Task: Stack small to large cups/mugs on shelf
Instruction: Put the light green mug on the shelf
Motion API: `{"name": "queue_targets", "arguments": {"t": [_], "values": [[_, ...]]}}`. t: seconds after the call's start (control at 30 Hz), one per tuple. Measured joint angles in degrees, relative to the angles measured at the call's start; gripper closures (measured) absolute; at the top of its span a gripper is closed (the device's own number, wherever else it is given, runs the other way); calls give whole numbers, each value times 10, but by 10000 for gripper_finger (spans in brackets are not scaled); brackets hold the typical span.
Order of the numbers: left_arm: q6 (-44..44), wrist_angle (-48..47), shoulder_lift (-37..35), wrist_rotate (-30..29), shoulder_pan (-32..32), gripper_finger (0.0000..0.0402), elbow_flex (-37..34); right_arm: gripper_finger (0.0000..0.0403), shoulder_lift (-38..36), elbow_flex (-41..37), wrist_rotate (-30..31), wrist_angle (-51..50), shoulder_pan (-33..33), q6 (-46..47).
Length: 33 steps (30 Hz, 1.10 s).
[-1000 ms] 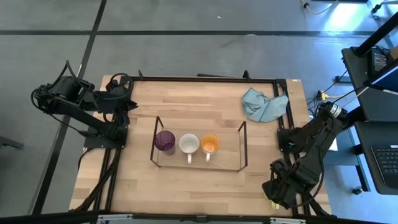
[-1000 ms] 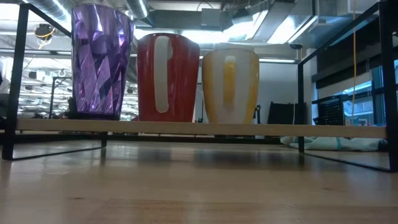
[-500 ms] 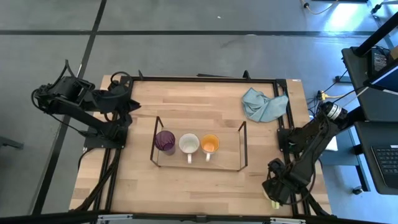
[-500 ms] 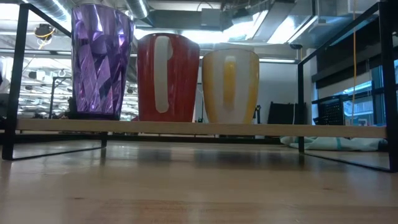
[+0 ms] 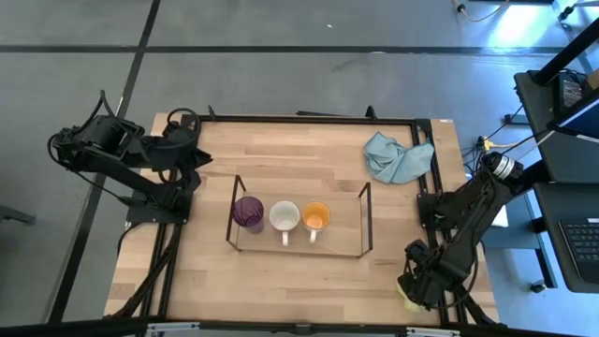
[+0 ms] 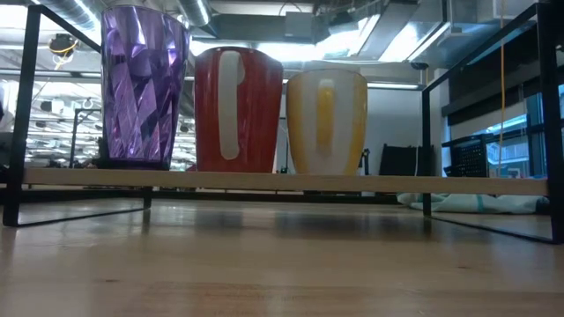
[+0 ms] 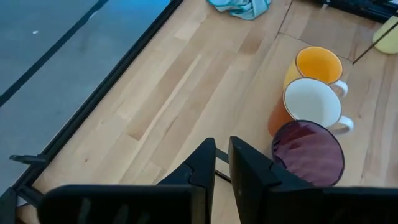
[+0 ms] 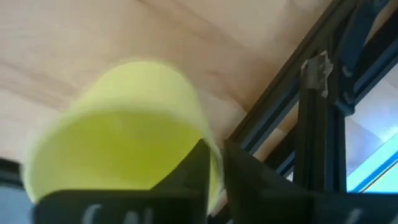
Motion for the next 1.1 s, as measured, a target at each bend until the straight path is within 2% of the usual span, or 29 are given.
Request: {"name": "queue_targets", "arguments": {"t": [0.13,0.33,0.57,0.77,0.87,1.0,1.1], "values": [[-12,0,0,-12,0,360,0,391,-19,1,2,1,-2,-2],[-14,0,0,-12,0,360,0,390,-76,13,5,-4,-32,-15],[-11,0,0,-13,0,360,0,394,-111,86,3,-28,-71,-82],[-5,-2,0,-30,0,360,0,394,-108,163,3,-30,-111,-108],[8,-2,0,-43,0,360,0,394,-97,196,-18,-31,-124,-115],[11,-3,0,-46,0,360,0,394,-71,241,-31,-31,-136,-127],[22,-3,0,-48,0,360,0,394,-40,280,-29,-30,-160,-169]]}}
